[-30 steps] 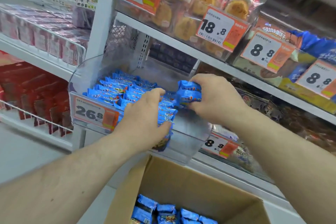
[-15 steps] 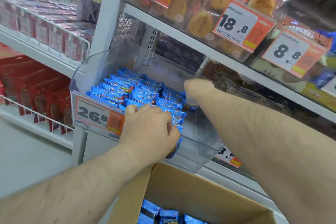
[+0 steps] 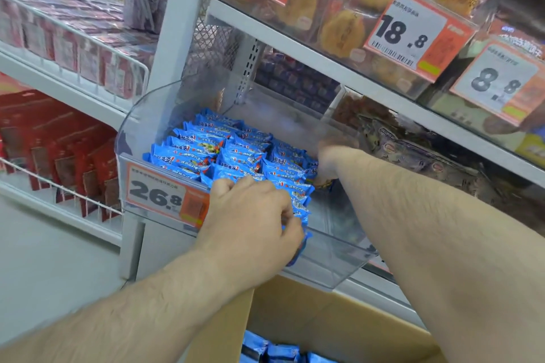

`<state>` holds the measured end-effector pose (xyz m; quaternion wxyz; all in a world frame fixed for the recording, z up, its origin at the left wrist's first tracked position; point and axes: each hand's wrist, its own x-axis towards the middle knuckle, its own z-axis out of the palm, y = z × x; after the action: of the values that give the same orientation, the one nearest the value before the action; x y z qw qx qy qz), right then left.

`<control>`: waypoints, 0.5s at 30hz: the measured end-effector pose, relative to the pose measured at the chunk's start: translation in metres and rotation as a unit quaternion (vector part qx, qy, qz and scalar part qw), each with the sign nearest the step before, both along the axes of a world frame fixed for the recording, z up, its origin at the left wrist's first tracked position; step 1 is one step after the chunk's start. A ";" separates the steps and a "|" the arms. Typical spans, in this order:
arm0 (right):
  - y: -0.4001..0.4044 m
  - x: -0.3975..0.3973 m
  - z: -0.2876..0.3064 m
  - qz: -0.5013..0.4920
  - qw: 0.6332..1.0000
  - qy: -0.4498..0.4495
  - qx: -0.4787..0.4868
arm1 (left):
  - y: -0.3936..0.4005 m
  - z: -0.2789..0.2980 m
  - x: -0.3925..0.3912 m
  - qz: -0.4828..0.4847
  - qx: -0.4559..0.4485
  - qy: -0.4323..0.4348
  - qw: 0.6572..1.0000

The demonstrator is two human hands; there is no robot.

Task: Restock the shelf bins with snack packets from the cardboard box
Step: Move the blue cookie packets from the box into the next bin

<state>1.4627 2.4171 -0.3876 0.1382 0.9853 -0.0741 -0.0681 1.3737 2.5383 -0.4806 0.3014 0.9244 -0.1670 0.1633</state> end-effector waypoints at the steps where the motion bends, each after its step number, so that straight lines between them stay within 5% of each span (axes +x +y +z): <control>1: -0.004 0.006 -0.002 0.001 1.000 -0.015 0.005 | 0.000 0.000 0.000 0.000 -0.003 0.002 1.000; 15: -0.006 0.004 -0.012 -0.047 0.996 -0.039 0.069 | -0.002 0.000 -0.001 0.004 -0.029 -0.022 0.999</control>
<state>1.4667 2.4111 -0.4001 0.0632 0.9898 -0.1207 -0.0414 1.3729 2.5361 -0.4806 0.3235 0.9123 -0.1647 0.1897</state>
